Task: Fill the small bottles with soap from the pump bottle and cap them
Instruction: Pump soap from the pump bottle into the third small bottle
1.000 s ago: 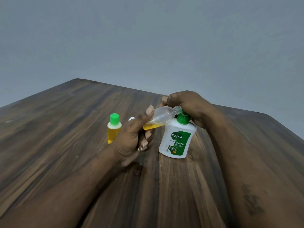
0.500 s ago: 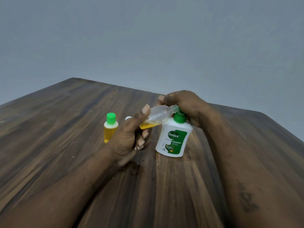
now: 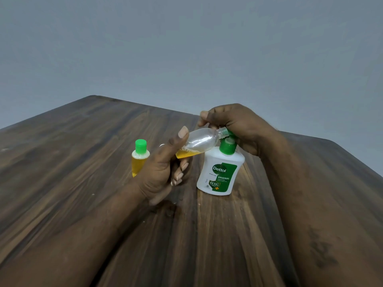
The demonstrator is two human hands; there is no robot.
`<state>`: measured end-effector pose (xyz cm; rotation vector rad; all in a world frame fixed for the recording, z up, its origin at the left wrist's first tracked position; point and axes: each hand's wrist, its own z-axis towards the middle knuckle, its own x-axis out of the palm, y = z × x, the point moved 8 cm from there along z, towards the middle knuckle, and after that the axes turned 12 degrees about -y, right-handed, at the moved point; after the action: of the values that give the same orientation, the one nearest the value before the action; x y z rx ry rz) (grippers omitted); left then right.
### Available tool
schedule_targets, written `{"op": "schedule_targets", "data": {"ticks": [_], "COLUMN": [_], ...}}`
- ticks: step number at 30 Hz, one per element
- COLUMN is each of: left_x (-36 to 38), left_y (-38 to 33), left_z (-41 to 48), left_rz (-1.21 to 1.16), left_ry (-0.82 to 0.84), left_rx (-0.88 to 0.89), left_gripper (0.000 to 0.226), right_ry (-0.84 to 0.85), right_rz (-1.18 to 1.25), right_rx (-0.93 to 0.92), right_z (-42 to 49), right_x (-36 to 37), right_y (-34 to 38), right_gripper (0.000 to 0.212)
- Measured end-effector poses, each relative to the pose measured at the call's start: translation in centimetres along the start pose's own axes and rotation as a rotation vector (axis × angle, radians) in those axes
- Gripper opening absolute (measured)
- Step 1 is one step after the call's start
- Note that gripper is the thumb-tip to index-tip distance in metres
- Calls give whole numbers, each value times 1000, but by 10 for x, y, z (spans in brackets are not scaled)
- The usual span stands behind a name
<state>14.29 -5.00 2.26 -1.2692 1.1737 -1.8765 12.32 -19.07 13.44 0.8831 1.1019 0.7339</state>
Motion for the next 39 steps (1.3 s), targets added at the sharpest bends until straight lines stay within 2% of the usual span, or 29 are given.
{"op": "schedule_targets", "data": {"ticks": [5, 15, 22, 28, 33, 37, 39], "left_x": [6, 4, 8, 8, 7, 4, 5], "left_y": [-6, -3, -10, -10, -8, -5, -8], "left_z": [-9, -4, -11, -8, -7, -5, -6], "left_rz": [-3, -6, -18, 1, 4, -3, 16], "left_ry": [16, -14, 4, 13, 12, -1, 7], "left_rx": [-8, -7, -8, 2, 5, -24, -7], "left_gripper": [39, 46, 39, 40, 44, 36, 39], "right_ry": [-14, -111, -27, -59, -76, -14, -6], "right_rz": [25, -36, 3, -91, -77, -49, -3], "right_rx": [152, -88, 130, 10, -78, 59, 110], "right_z": [2, 6, 5, 8, 4, 1, 1], "right_x": [4, -12, 3, -2, -8, 4, 5], "right_y": [-19, 9, -19, -8, 8, -10, -15], "right_gripper": [20, 25, 29, 27, 26, 22, 21]}}
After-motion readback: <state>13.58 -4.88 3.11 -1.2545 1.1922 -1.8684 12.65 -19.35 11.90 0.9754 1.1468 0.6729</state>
